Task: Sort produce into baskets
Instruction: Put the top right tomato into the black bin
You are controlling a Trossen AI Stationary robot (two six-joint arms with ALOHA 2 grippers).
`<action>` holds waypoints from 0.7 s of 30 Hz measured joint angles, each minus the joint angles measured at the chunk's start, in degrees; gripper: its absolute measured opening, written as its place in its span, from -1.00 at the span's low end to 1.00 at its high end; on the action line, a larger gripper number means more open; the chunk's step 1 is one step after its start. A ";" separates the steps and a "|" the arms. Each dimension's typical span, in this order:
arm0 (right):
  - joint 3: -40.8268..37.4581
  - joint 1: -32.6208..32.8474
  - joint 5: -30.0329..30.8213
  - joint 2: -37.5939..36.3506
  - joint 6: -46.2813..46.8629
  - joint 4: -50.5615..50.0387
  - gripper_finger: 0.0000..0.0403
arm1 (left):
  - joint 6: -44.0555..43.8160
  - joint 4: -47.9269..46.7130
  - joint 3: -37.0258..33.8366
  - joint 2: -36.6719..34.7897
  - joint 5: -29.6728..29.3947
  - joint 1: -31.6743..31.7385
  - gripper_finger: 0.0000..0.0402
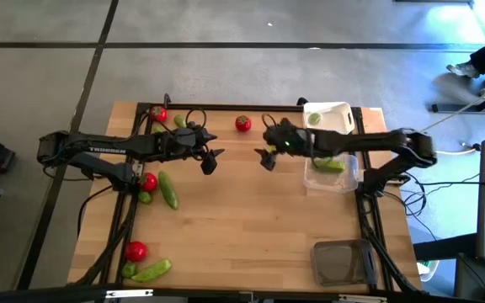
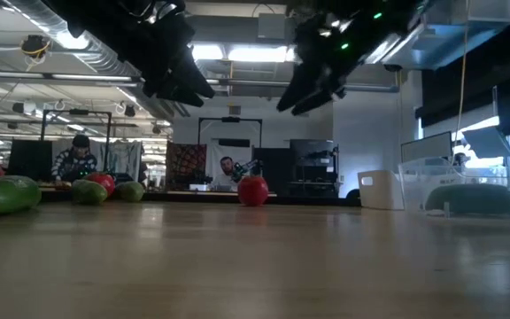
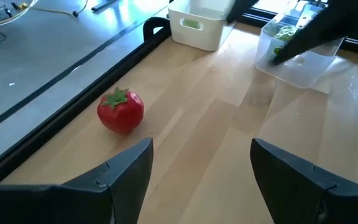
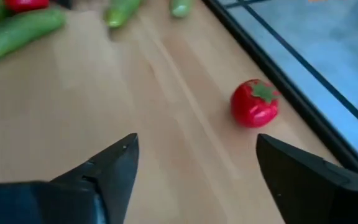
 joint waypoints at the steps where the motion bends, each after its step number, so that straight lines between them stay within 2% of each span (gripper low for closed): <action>1: 0.97 -1.07 0.49 1.20 0.00 -0.17 0.62 | 0.03 -0.02 0.00 0.00 0.00 0.00 0.32; 4: 3.62 -4.26 1.09 4.83 -0.16 -0.54 0.76 | 0.79 -0.15 0.00 0.00 0.00 0.00 0.32; 8: 6.54 -8.21 -1.54 9.30 -2.15 0.52 0.87 | 0.86 -0.32 -0.01 0.08 0.00 0.00 0.32; 21: 12.20 -16.91 -10.17 19.95 -3.16 8.21 0.90 | 0.80 -0.18 -0.02 0.32 0.00 0.00 0.32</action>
